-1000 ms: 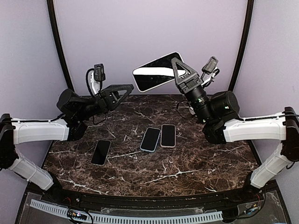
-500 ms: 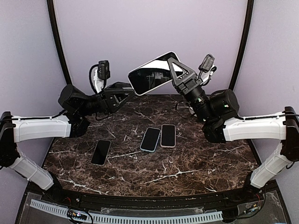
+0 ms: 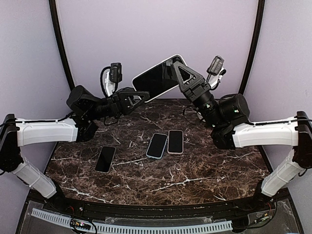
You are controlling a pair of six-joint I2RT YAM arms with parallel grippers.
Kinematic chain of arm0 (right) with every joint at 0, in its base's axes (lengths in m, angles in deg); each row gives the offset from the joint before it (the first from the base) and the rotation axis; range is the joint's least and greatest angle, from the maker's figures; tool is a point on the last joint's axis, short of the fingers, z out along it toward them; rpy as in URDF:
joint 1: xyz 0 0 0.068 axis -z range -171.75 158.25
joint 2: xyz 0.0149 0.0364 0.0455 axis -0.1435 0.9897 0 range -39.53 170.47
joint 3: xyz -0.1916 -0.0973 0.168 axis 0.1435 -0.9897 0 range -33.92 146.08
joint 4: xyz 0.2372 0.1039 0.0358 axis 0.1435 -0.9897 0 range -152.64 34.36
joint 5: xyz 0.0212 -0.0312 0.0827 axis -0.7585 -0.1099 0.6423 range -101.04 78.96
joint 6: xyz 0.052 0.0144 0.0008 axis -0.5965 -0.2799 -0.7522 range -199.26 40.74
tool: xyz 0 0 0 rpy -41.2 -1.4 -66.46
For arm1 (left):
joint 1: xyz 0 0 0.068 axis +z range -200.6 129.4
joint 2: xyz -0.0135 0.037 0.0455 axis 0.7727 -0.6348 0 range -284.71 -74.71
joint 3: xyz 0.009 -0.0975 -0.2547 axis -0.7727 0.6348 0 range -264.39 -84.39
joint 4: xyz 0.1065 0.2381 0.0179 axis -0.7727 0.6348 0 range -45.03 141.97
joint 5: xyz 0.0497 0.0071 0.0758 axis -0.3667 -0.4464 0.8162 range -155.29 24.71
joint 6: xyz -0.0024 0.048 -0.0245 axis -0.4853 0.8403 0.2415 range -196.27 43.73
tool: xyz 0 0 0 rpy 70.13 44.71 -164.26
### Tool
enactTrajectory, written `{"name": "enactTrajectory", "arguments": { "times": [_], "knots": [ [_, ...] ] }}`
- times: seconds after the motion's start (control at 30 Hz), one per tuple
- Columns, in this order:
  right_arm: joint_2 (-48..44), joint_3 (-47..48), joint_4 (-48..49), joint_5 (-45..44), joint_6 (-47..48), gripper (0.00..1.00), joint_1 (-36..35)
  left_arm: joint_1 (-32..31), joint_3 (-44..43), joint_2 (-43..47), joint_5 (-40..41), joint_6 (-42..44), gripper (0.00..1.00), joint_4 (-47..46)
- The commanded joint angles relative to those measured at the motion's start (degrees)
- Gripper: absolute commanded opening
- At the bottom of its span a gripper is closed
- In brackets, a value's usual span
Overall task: Take the phone out of the phone case
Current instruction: Pass from the right arm to the left, then pass from the left arm to the right
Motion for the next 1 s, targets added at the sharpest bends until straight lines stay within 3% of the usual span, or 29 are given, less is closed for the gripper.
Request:
{"name": "enactTrajectory", "arguments": {
  "times": [0.0, 0.13, 0.27, 0.3, 0.37, 0.53, 0.63, 0.77, 0.97],
  "knots": [
    [-1.47, 0.34, 6.66, -0.56, -2.07, 0.00, -0.79, -0.77, -0.80, 0.14, -1.23, 1.68, 0.00, -3.22],
    [-3.93, -1.36, 2.33, 1.52, 1.54, 0.03, -0.70, -0.79, -0.50, 1.43, -1.08, 2.39, 0.00, -1.53],
    [-11.79, -5.00, -12.77, 4.29, 8.82, 0.57, 0.42, -0.66, 0.02, 4.32, -2.41, 5.34, 0.00, 4.33],
    [-13.70, -5.41, -18.55, 6.45, 11.90, 0.66, 0.85, -0.69, 0.12, 4.93, -2.76, 7.54, 0.00, 5.95],
    [-17.56, -5.66, -31.28, 9.70, 18.98, 0.74, 2.02, -0.59, 0.29, 7.03, -3.40, 11.59, 0.00, 12.13],
    [-24.26, -3.87, -60.51, 17.62, 34.55, 0.83, 4.70, -0.25, 0.66, 12.52, -5.70, 21.91, 0.00, 29.06],
    [-24.77, -1.33, -73.38, 19.08, 41.27, 0.85, 5.08, -0.21, 0.13, 14.60, -6.91, 28.96, 0.00, 37.01],
    [-23.36, 2.33, -80.83, 21.94, 46.51, 0.86, 5.09, -0.26, -1.94, 16.24, -8.04, 36.57, 0.00, 49.84],
    [-22.11, 5.09, -82.58, 29.92, 50.44, 0.82, 4.92, -0.27, -3.59, 16.75, -5.68, 42.11, 0.00, 56.93]
  ]
}}
